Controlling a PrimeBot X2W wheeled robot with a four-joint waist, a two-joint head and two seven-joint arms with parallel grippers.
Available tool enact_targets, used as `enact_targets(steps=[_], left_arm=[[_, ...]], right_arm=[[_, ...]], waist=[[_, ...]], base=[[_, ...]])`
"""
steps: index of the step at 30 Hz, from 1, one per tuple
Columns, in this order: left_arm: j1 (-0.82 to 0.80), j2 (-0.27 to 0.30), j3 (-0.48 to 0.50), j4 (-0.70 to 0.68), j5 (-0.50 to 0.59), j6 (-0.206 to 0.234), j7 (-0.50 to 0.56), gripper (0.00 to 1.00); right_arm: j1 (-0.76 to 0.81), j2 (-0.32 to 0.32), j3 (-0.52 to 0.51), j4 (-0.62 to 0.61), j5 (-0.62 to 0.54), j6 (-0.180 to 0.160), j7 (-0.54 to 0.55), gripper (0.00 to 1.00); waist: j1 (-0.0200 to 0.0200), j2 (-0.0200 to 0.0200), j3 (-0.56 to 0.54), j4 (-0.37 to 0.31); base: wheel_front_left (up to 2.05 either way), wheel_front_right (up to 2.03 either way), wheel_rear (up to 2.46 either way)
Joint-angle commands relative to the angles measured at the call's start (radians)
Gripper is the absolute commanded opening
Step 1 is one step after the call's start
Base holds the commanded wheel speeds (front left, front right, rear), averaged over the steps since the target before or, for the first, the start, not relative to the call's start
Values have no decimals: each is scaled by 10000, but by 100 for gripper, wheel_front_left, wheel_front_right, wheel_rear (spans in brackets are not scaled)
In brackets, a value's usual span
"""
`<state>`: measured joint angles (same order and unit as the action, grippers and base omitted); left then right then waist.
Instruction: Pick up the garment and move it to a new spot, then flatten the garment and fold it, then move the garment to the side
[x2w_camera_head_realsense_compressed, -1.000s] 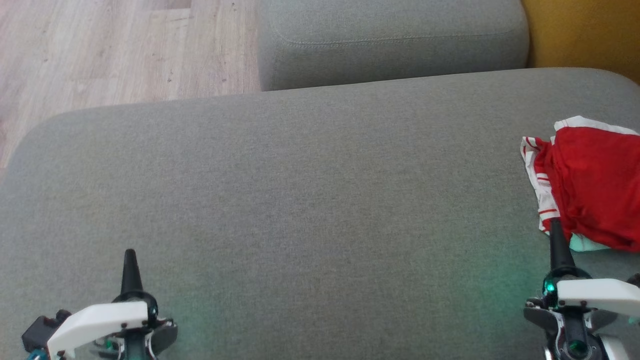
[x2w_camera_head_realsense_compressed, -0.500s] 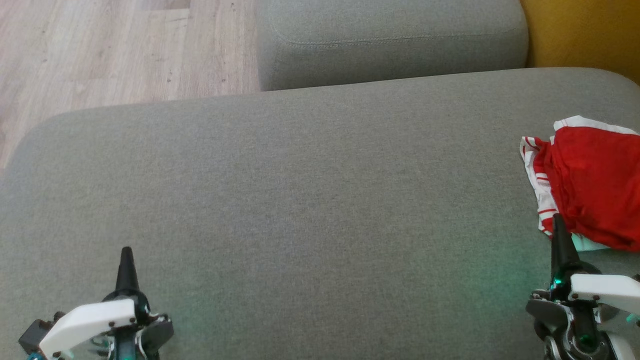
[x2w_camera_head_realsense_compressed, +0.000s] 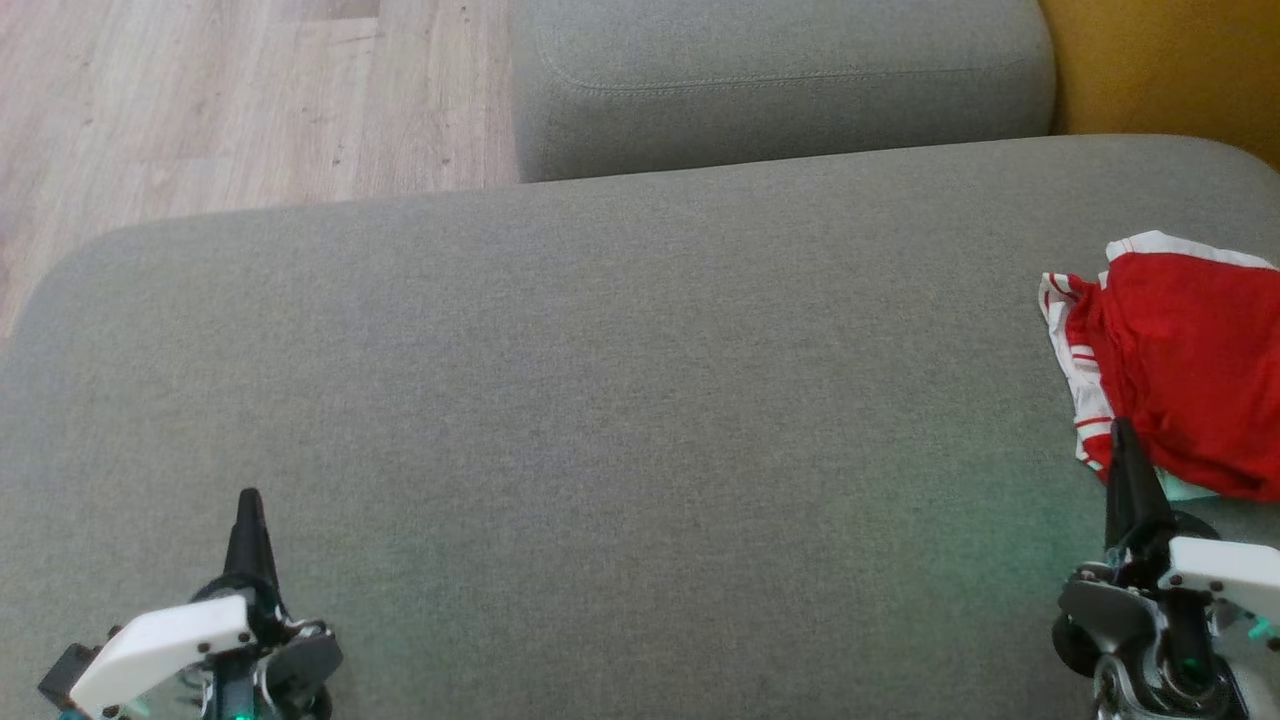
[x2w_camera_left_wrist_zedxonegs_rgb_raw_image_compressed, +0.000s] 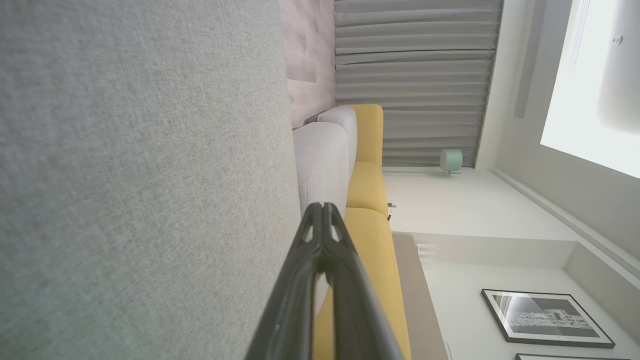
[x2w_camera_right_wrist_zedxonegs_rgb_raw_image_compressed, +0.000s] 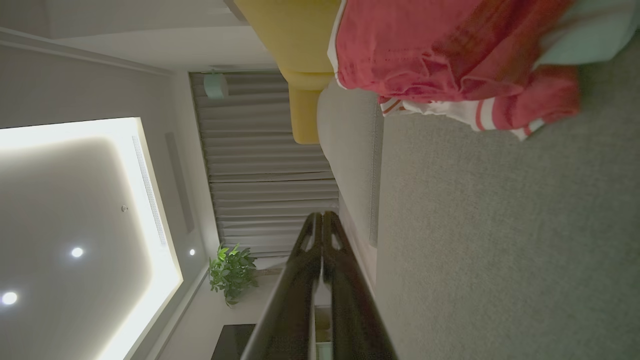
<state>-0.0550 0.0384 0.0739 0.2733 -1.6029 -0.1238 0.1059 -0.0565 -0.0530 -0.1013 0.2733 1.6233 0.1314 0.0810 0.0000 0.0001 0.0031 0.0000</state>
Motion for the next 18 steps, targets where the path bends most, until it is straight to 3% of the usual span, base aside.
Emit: enact_targets(steps=[1, 18], left_arm=[[-531, 118, 396, -279, -59, -69, 71, 0], [-531, 118, 396, -280, -59, -69, 71, 0]], right_arm=[[-487, -189, 174, -303, 102, -7, 82, 0], [-492, -147, 116, -299, 53, -7, 129, 0]], waist=[[0, -1, 0, 0], [0, -1, 0, 0]], base=[[0, 0, 0], [0, 0, 0]])
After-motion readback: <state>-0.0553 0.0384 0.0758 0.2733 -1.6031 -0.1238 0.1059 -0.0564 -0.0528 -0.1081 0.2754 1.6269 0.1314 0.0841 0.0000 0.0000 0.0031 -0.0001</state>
